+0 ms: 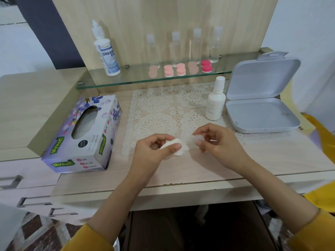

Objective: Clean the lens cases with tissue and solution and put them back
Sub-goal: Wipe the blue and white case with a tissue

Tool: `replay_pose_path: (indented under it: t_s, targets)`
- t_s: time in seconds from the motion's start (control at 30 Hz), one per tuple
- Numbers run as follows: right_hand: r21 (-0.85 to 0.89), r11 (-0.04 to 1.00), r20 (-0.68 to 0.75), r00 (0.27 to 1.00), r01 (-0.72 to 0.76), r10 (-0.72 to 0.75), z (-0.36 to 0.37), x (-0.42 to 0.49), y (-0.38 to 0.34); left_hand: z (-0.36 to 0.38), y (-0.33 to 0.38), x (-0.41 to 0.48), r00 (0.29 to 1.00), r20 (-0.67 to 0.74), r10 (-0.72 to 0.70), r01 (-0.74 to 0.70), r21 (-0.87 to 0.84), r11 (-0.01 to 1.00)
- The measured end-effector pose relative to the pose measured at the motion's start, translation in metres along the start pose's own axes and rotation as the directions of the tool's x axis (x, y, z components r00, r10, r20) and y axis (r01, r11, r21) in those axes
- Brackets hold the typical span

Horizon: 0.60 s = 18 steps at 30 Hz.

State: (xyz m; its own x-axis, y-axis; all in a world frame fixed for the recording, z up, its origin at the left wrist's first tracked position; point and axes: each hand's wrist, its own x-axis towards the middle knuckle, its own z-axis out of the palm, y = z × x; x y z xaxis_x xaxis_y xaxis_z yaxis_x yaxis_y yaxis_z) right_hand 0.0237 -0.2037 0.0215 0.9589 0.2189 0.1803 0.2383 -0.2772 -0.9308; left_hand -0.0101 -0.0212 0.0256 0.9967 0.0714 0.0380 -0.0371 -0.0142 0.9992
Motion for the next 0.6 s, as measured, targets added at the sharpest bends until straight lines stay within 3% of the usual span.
replay_pose_path:
  t_s: [0.2,0.3,0.6]
  targets:
    - [-0.054,0.999,-0.006,1.0,0.005,-0.006,0.0013,-0.0001,-0.0002,-0.0027,-0.0016,0.0024,0.988,0.147,-0.045,0.052,-0.049,0.997]
    - [-0.041,0.999,-0.022,1.0,0.004,-0.005,0.001,0.0002,-0.0001,-0.0035,-0.0001,0.002,0.98,0.198,0.003,0.011,-0.07,0.997]
    - [0.075,0.997,0.047,0.998,0.027,-0.031,0.0014,-0.0036,0.0005,0.0029,-0.0068,0.0064,0.999,0.026,0.036,-0.038,0.105,0.994]
